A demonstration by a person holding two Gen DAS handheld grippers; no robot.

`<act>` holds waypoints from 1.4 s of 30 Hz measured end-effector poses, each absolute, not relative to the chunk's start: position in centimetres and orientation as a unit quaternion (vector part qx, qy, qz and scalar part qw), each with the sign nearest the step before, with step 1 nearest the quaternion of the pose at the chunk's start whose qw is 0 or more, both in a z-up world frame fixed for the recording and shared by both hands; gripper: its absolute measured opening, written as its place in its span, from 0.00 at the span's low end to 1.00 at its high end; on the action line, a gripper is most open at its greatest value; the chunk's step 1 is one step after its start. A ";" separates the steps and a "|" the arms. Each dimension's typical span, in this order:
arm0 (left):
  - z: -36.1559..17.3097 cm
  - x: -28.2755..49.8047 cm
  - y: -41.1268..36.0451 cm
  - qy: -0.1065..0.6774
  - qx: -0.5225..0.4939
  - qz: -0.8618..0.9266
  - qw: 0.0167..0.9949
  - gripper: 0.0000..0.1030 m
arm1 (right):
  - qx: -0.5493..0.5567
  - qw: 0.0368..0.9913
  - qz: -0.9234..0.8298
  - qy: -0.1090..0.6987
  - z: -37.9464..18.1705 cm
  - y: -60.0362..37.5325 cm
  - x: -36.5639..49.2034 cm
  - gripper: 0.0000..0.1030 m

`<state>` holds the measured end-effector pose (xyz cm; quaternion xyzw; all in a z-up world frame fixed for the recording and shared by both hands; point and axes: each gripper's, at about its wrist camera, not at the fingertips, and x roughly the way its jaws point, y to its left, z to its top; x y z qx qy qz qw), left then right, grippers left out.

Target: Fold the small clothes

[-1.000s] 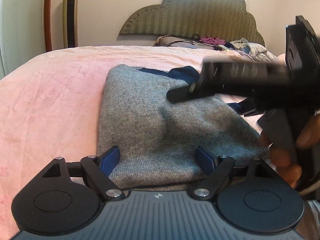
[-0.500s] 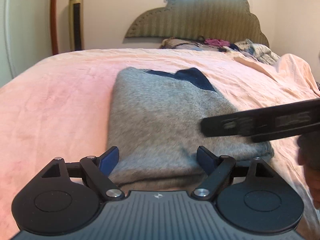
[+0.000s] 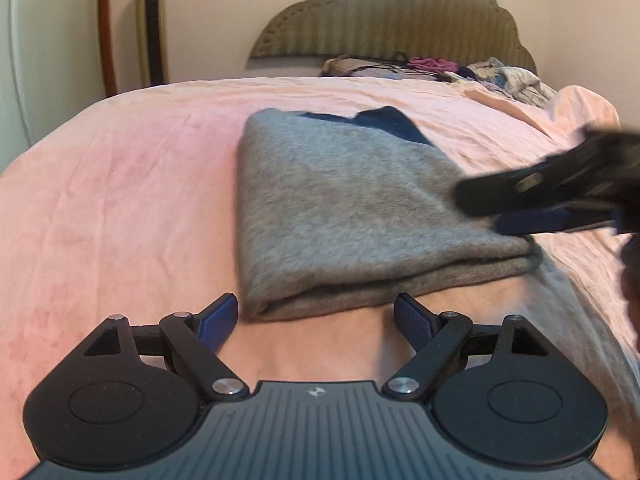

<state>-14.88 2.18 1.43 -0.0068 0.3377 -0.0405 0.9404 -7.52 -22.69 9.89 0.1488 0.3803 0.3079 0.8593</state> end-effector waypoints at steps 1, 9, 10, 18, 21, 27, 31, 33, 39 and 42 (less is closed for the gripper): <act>1.4 -15.1 2.2 0.337 -0.009 -0.036 0.941 0.83 | 0.165 0.857 0.310 0.377 10.1 -23.2 -8.0 0.96; 0.8 -15.2 1.3 0.349 0.004 -0.013 0.937 0.90 | 0.083 0.882 0.273 0.374 8.4 -22.1 -11.8 0.99; 0.8 -15.1 1.6 0.350 -0.001 -0.014 0.937 0.94 | 0.083 0.885 0.262 0.375 8.5 -22.2 -12.0 0.99; 0.6 -14.8 1.8 0.354 -0.006 -0.019 0.935 1.00 | 0.061 0.917 0.148 0.365 7.6 -24.3 -11.8 1.00; 0.5 -14.7 1.7 0.354 -0.004 -0.016 0.935 1.00 | -0.004 0.927 0.136 0.349 6.5 -22.6 -12.2 1.00; 0.5 -14.5 1.4 0.356 0.001 -0.010 0.934 1.00 | -0.039 0.926 0.126 0.354 6.4 -21.5 -11.9 1.00; 0.5 -14.6 1.4 0.355 -0.002 -0.011 0.935 1.00 | -0.037 0.927 0.118 0.353 6.5 -21.2 -12.3 1.00; 0.5 -14.6 1.4 0.355 -0.004 -0.012 0.935 1.00 | -0.033 0.928 0.109 0.354 6.5 -21.1 -12.5 1.00; 0.6 -14.6 1.6 0.355 -0.008 -0.013 0.935 1.00 | -0.024 0.930 0.100 0.353 6.5 -21.2 -12.6 1.00; 0.6 -14.6 1.7 0.355 -0.013 -0.013 0.935 1.00 | -0.024 0.930 0.101 0.353 6.5 -21.2 -12.6 1.00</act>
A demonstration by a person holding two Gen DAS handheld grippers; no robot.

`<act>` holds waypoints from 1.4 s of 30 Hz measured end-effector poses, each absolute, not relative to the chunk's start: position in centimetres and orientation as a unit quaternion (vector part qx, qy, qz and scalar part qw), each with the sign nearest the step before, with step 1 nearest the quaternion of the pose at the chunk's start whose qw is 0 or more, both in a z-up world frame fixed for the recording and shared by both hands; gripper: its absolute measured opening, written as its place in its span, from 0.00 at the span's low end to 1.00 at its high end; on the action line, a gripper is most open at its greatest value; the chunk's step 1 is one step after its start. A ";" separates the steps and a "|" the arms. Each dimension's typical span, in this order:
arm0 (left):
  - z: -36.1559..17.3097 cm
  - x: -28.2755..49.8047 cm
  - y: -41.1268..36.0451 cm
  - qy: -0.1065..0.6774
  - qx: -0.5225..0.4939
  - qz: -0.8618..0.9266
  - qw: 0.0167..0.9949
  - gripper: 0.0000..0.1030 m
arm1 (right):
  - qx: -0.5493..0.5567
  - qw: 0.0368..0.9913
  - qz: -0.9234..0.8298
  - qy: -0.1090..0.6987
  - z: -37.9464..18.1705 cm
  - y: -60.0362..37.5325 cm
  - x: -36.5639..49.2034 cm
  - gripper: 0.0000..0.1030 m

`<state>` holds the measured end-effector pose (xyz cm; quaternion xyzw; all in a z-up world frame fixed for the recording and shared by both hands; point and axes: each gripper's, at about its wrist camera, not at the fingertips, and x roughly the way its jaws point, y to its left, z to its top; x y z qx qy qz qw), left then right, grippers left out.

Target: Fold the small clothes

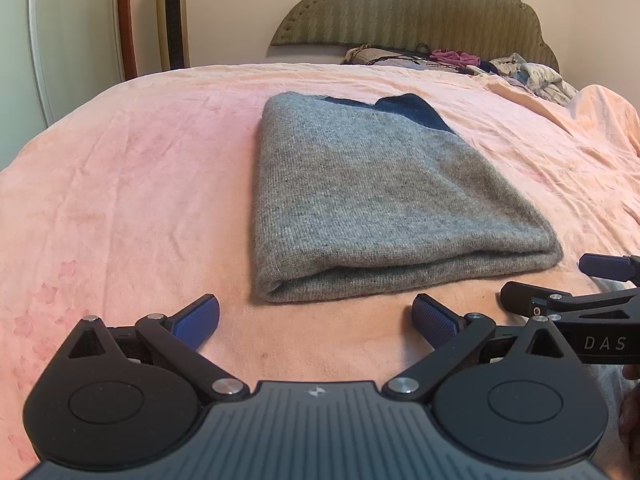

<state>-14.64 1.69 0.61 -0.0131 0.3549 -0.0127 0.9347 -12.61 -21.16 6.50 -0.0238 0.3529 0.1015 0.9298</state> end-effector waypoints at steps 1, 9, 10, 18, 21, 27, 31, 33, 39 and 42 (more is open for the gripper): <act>0.6 -14.7 1.6 0.355 -0.013 -0.012 0.935 1.00 | -0.024 0.930 0.101 0.353 6.5 -21.2 -12.6 1.00; 0.7 -14.5 1.7 0.359 -0.010 -0.013 0.933 1.00 | -0.029 0.929 0.101 0.354 6.5 -21.2 -12.5 1.00; 0.7 -14.4 1.7 0.360 -0.010 -0.014 0.933 1.00 | -0.029 0.929 0.101 0.354 6.5 -21.2 -12.5 1.00; 0.7 -14.2 1.3 0.366 0.003 -0.011 0.931 1.00 | -0.029 0.929 0.100 0.354 6.5 -21.2 -12.5 1.00; 0.7 -14.3 1.2 0.366 0.004 -0.010 0.931 1.00 | -0.029 0.929 0.101 0.354 6.5 -21.2 -12.5 1.00; 0.7 -14.2 1.2 0.366 0.005 -0.009 0.931 1.00 | -0.029 0.929 0.100 0.354 6.5 -21.1 -12.5 1.00; 0.7 -14.2 1.1 0.365 0.004 -0.009 0.931 1.00 | -0.029 0.929 0.101 0.354 6.5 -21.1 -12.5 1.00; 0.7 -14.3 1.1 0.365 0.004 -0.009 0.931 1.00 | -0.029 0.929 0.101 0.354 6.5 -21.1 -12.5 1.00; 0.7 -14.3 1.1 0.365 0.004 -0.009 0.931 1.00 | -0.029 0.929 0.101 0.354 6.5 -21.1 -12.5 1.00; 0.7 -14.3 1.1 0.365 0.004 -0.009 0.931 1.00 | -0.029 0.929 0.101 0.354 6.5 -21.1 -12.5 1.00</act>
